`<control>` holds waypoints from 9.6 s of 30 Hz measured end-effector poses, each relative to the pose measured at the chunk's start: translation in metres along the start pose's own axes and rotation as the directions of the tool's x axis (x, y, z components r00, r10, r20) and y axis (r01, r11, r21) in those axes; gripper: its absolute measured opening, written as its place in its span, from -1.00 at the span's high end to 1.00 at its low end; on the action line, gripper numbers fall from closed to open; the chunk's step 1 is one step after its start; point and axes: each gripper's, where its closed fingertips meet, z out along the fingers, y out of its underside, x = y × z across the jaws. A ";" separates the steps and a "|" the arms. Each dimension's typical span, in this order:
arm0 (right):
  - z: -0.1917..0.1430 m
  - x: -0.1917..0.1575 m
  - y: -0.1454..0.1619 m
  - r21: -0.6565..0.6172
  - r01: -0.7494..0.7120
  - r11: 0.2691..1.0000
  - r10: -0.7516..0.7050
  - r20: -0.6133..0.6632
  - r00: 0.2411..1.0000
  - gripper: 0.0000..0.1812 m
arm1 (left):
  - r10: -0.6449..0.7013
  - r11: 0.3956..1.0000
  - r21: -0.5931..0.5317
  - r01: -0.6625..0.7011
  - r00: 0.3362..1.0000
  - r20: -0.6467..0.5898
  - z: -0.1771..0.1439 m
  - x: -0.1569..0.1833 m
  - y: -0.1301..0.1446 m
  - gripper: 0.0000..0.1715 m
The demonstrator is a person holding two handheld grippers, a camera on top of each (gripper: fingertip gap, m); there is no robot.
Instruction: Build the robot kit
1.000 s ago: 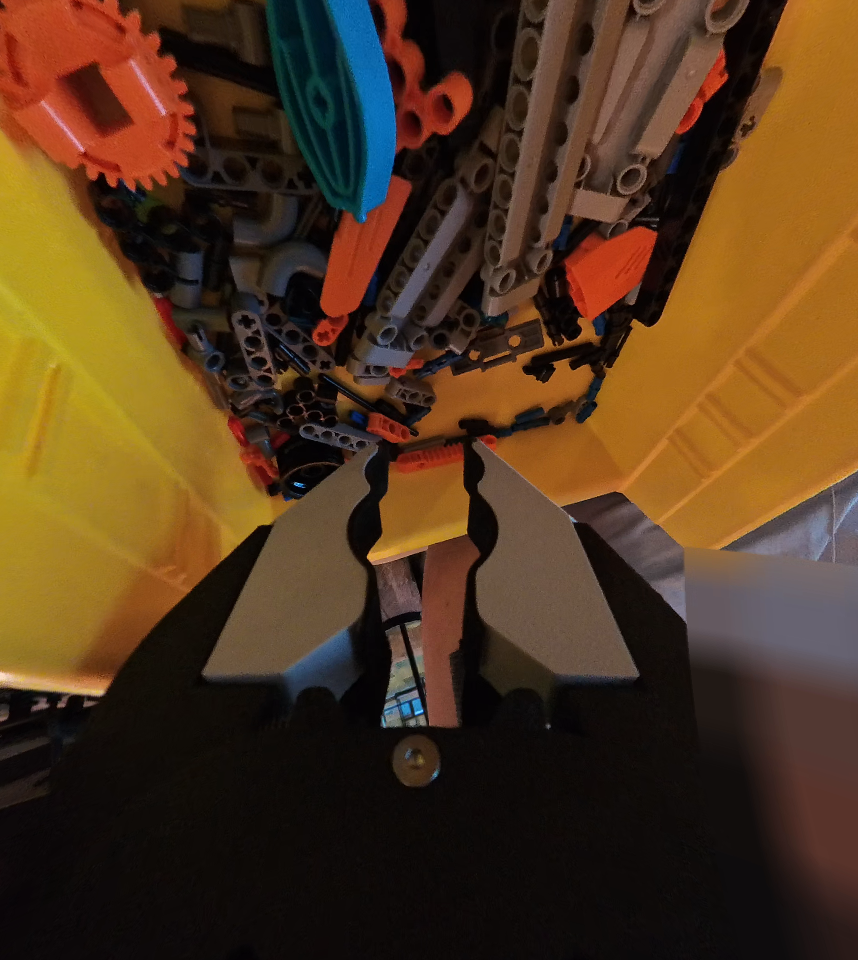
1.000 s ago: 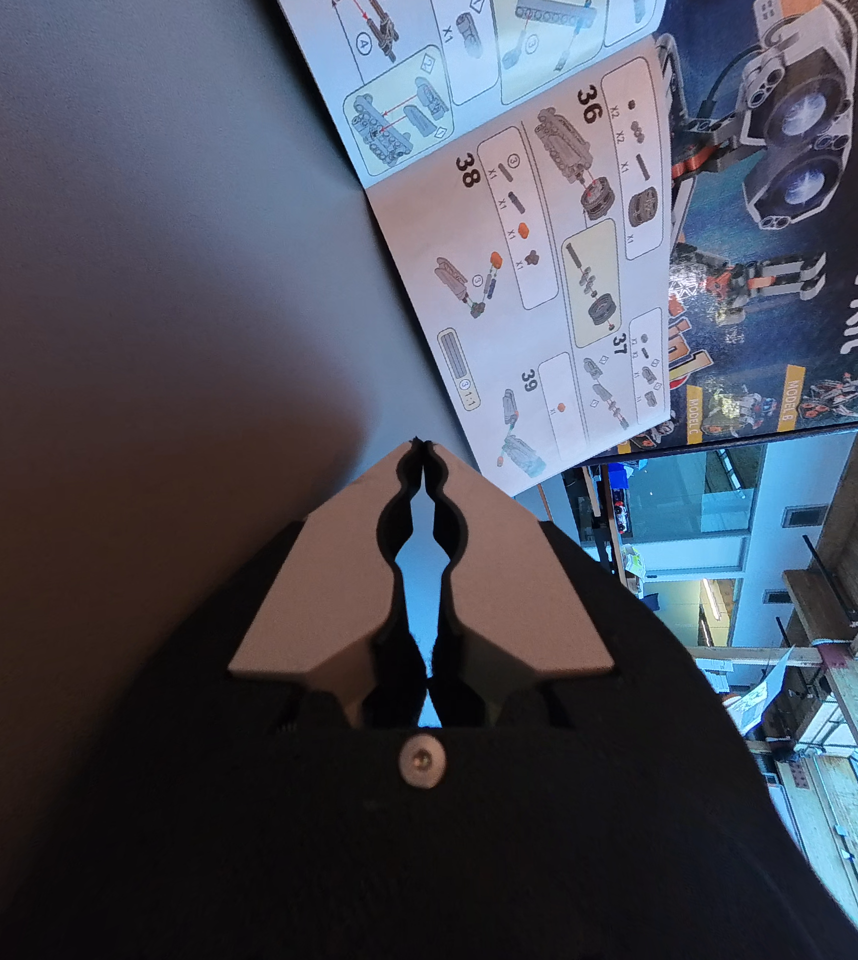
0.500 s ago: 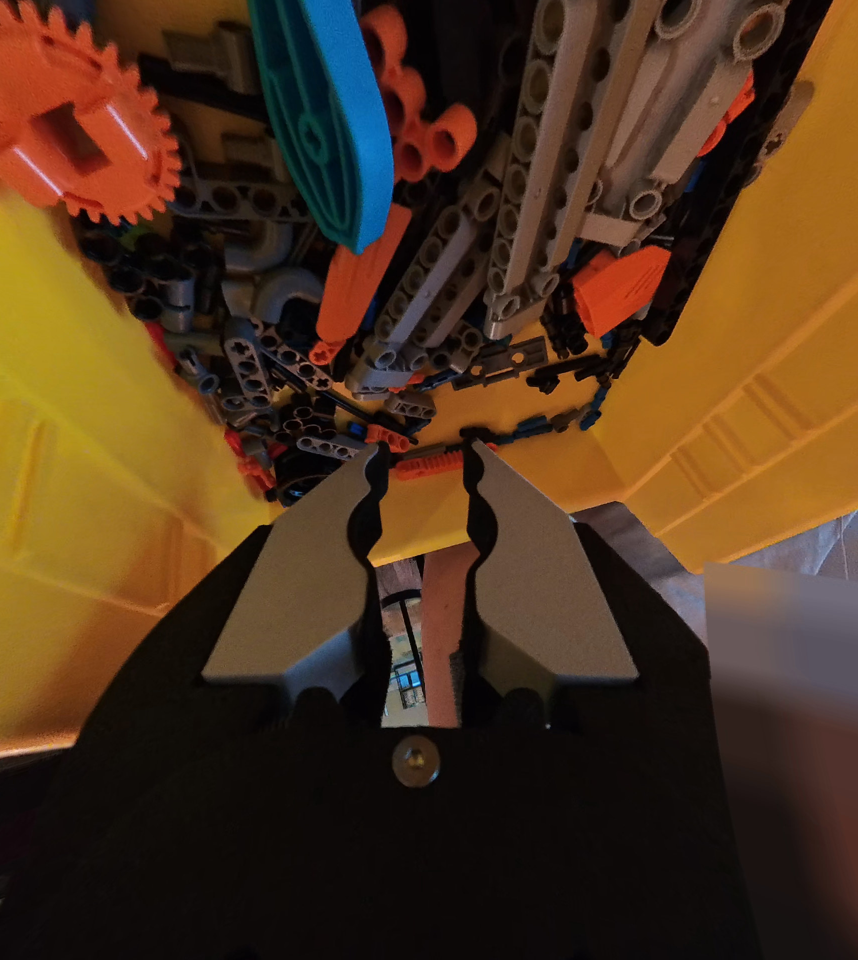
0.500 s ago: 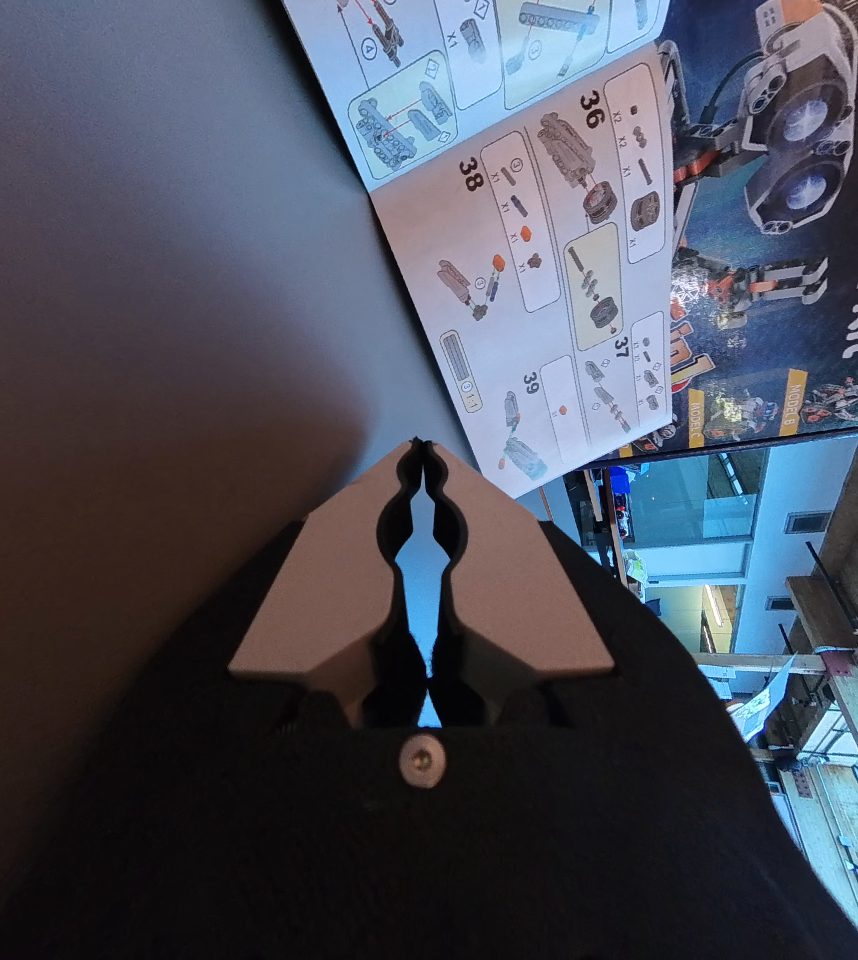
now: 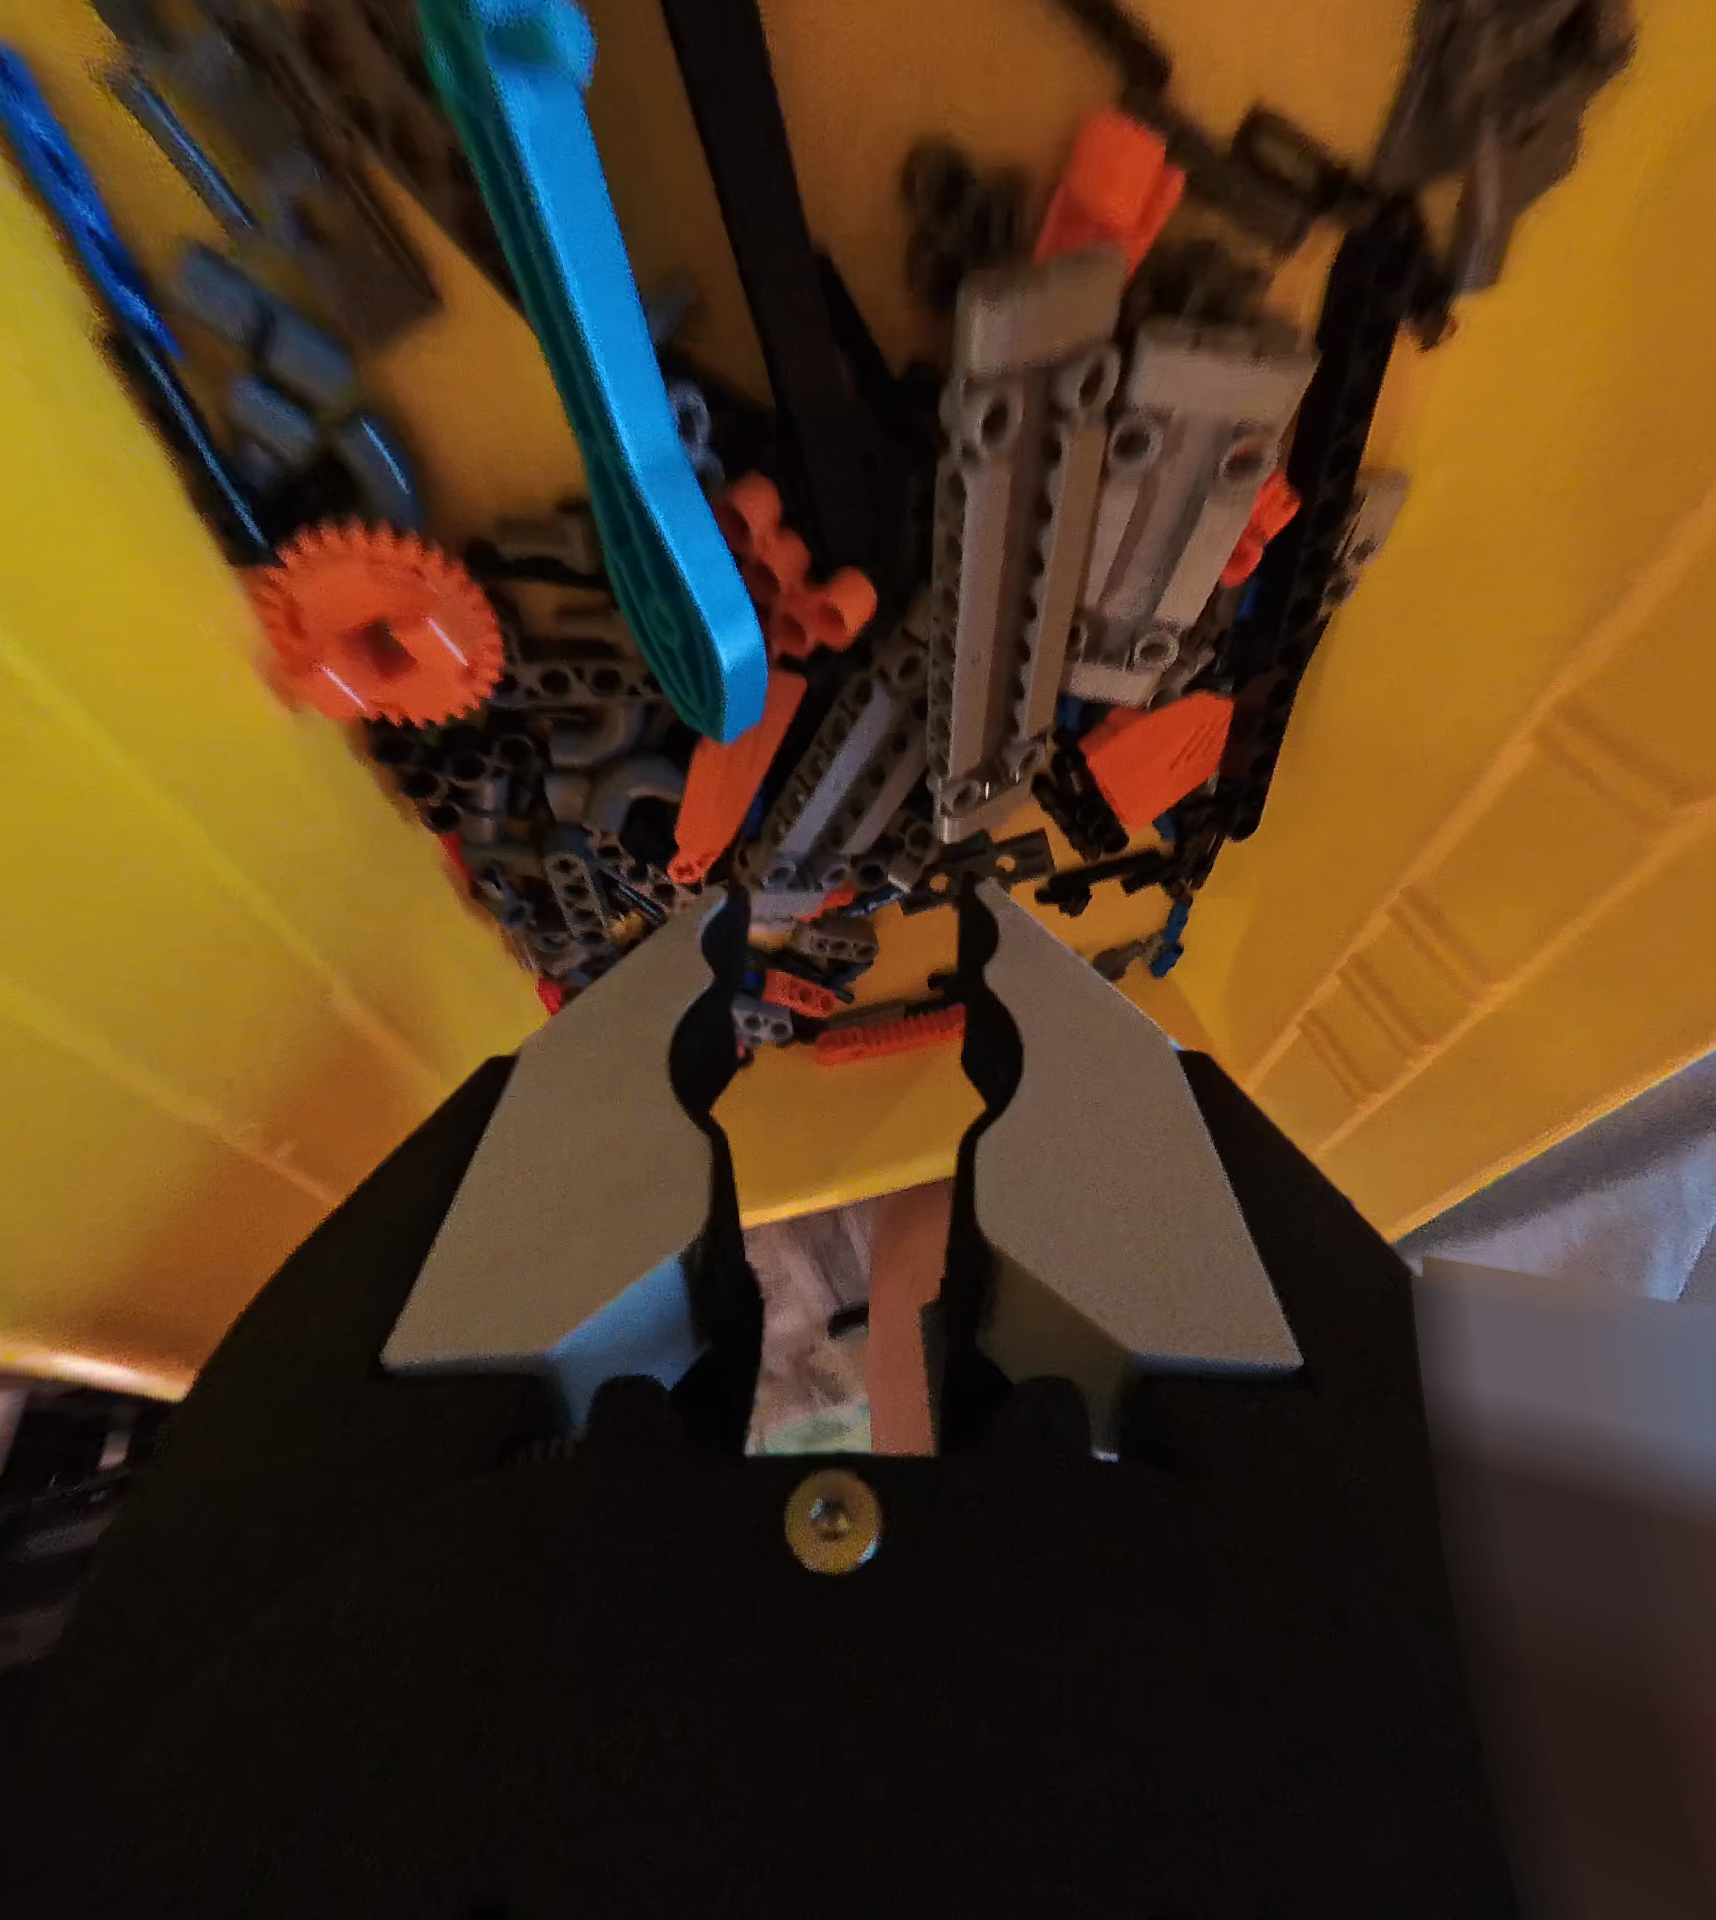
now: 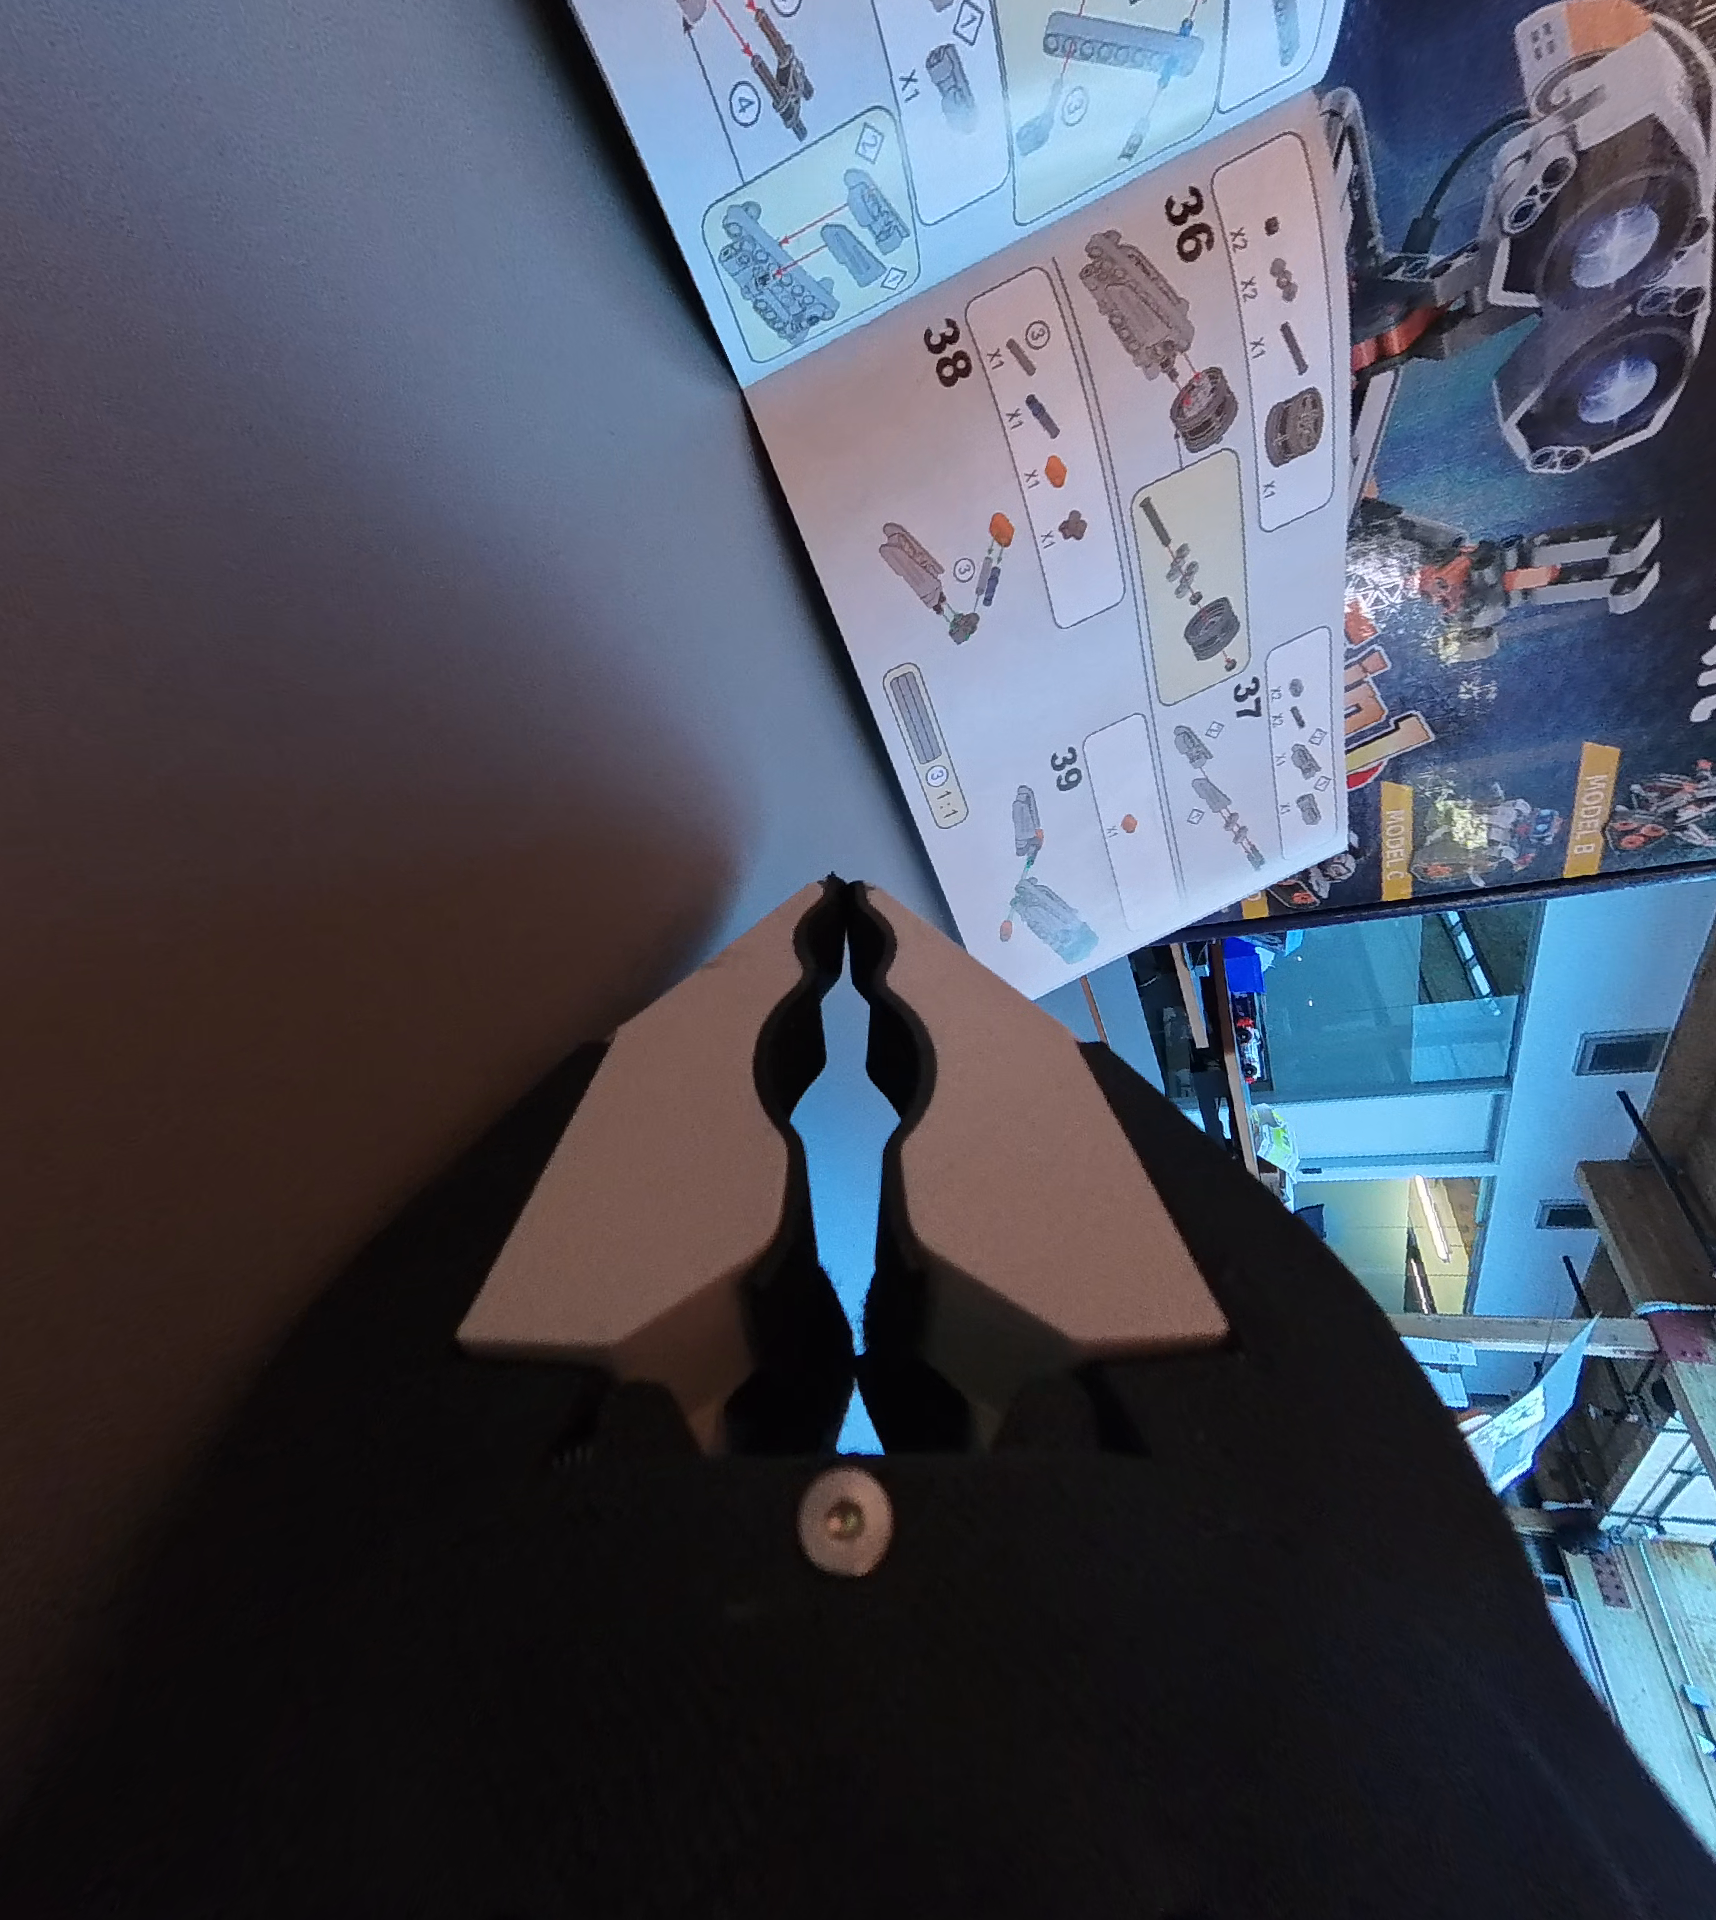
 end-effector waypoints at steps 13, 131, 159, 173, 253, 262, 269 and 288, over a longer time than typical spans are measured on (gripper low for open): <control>0.000 0.000 0.000 0.000 0.000 1.000 0.000 -0.002 1.000 1.00 | 0.012 0.974 0.224 -0.021 0.999 0.040 -0.020 -0.001 -0.076 0.31; 0.000 0.000 -0.001 0.002 0.000 1.000 0.000 -0.001 1.000 1.00 | 0.086 0.982 0.163 -0.092 0.995 0.043 -0.021 0.030 -0.048 0.23; 0.001 0.000 -0.001 0.005 0.001 1.000 -0.001 0.000 1.000 1.00 | 0.100 0.822 0.565 -0.068 0.995 -0.027 -0.069 0.009 -0.137 0.10; 0.001 0.000 -0.001 0.004 0.002 1.000 -0.002 -0.002 1.000 1.00 | 0.003 0.869 0.485 -0.095 0.982 0.187 -0.042 -0.032 -0.149 0.16; 0.001 0.001 -0.001 0.005 0.002 1.000 -0.002 -0.004 1.000 1.00 | 0.335 0.892 0.211 -0.399 0.899 0.281 -0.008 0.017 -0.116 0.87; 0.001 0.000 -0.001 0.006 0.002 1.000 -0.002 -0.003 1.000 1.00 | 0.530 0.760 0.147 -0.633 0.734 0.425 -0.009 0.029 -0.117 0.60; 0.001 0.001 -0.001 0.006 0.002 1.000 -0.002 -0.003 1.000 1.00 | 0.581 0.736 0.108 -0.668 0.706 0.405 -0.003 0.033 -0.109 0.77; 0.001 0.001 -0.002 0.012 0.004 1.000 -0.004 -0.004 1.000 1.00 | 0.458 0.839 0.152 -0.523 0.828 0.323 -0.002 0.019 -0.105 0.84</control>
